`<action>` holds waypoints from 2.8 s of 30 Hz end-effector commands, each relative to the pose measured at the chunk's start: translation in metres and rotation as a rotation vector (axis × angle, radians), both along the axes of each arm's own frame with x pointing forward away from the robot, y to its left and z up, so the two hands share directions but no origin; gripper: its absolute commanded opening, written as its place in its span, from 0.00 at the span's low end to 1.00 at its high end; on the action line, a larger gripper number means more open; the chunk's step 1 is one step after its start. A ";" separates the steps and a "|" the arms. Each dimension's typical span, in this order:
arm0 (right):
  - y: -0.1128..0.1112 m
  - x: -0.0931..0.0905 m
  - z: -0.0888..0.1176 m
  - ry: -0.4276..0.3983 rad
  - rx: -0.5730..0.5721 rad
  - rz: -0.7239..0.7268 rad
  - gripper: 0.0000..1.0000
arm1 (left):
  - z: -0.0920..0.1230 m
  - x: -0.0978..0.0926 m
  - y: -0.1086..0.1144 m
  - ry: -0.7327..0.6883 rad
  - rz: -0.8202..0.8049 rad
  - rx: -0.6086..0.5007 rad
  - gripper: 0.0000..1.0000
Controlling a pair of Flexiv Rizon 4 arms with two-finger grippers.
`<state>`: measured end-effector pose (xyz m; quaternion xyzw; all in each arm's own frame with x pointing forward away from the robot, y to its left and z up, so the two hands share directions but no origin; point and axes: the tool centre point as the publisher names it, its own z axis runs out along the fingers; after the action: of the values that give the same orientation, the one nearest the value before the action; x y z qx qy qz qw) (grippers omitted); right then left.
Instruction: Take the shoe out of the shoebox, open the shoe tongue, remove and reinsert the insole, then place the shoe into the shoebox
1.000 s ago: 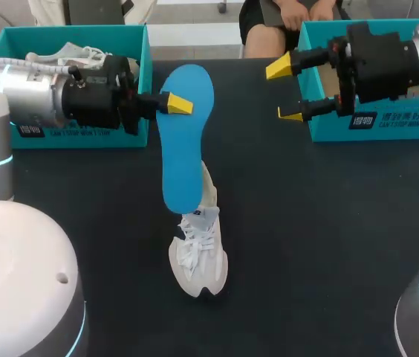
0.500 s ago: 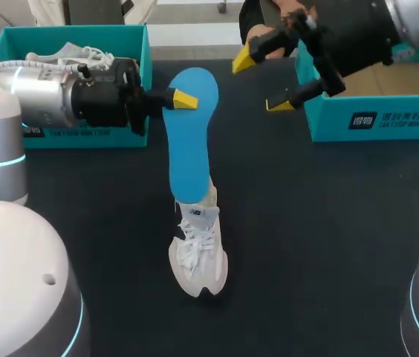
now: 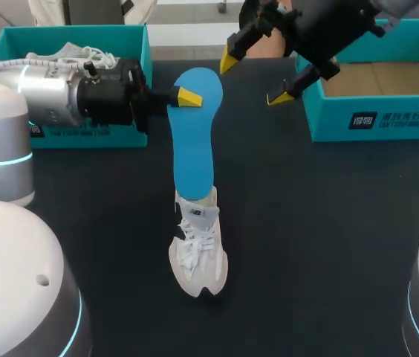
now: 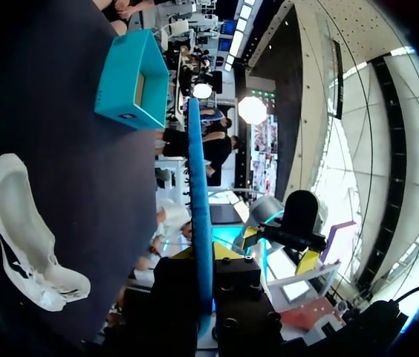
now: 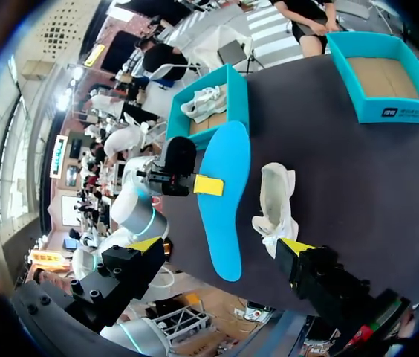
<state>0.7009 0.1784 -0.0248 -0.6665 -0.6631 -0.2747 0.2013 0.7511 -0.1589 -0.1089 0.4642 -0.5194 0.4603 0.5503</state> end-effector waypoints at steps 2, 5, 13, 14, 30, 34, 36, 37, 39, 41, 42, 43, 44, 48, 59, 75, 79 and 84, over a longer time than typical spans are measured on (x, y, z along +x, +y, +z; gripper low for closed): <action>0.006 0.002 0.000 -0.007 -0.060 -0.014 1.00 | 0.000 0.001 -0.001 -0.001 -0.004 0.002 0.00; 0.015 0.001 0.002 -0.049 -0.153 -0.014 1.00 | 0.000 0.001 -0.001 -0.001 -0.004 0.002 0.00; 0.036 -0.001 0.003 -0.079 -0.358 -0.040 1.00 | 0.000 0.001 -0.001 -0.001 -0.004 0.002 0.00; 0.038 -0.001 0.003 -0.080 -0.380 -0.040 1.00 | 0.000 0.001 -0.001 -0.001 -0.004 0.002 0.00; 0.048 0.010 0.007 -0.055 -0.812 -0.107 1.00 | 0.000 0.001 -0.001 -0.001 -0.004 0.002 0.00; 0.047 0.011 0.007 -0.046 -0.841 -0.096 1.00 | 0.000 0.001 -0.001 -0.001 -0.004 0.002 0.00; 0.046 0.011 0.007 -0.044 -0.842 -0.096 1.00 | 0.000 0.001 -0.001 -0.001 -0.004 0.002 0.00; 0.045 0.011 0.007 -0.038 -0.842 -0.090 1.00 | 0.000 0.001 -0.001 -0.001 -0.004 0.002 0.00; 0.045 0.011 0.006 -0.029 -0.855 -0.081 1.00 | 0.000 0.001 -0.001 -0.001 -0.004 0.002 0.00; 0.047 0.012 0.007 -0.025 -0.856 -0.074 1.00 | 0.000 0.001 -0.001 -0.001 -0.004 0.002 0.00; 0.048 0.013 0.008 -0.023 -0.854 -0.066 1.00 | 0.000 0.001 -0.001 -0.001 -0.004 0.002 0.00; 0.049 0.013 0.008 -0.021 -0.854 -0.064 1.00 | 0.000 0.001 -0.001 -0.001 -0.004 0.002 0.00; 0.050 0.014 0.009 -0.025 -0.845 -0.063 1.00 | 0.000 0.001 -0.001 -0.001 -0.004 0.002 0.00; 0.052 0.013 0.010 -0.040 -0.818 -0.075 1.00 | 0.000 0.001 -0.001 -0.001 -0.004 0.002 0.00; 0.052 0.013 0.010 -0.040 -0.818 -0.075 1.00 | 0.000 0.001 -0.001 -0.001 -0.004 0.002 0.00; 0.052 0.013 0.010 -0.040 -0.818 -0.075 1.00 | 0.000 0.001 -0.001 -0.001 -0.004 0.002 0.00; 0.049 0.015 0.008 -0.045 -0.749 -0.058 1.00 | 0.000 0.001 -0.001 -0.001 -0.004 0.002 0.00; 0.039 0.017 0.004 -0.053 -0.513 -0.030 1.00 | 0.000 0.001 -0.001 -0.001 -0.004 0.002 0.00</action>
<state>0.7178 0.2430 -0.0103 -0.7053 -0.7039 -0.0411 -0.0737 0.7529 -0.1598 -0.1091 0.4629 -0.5205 0.4594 0.5511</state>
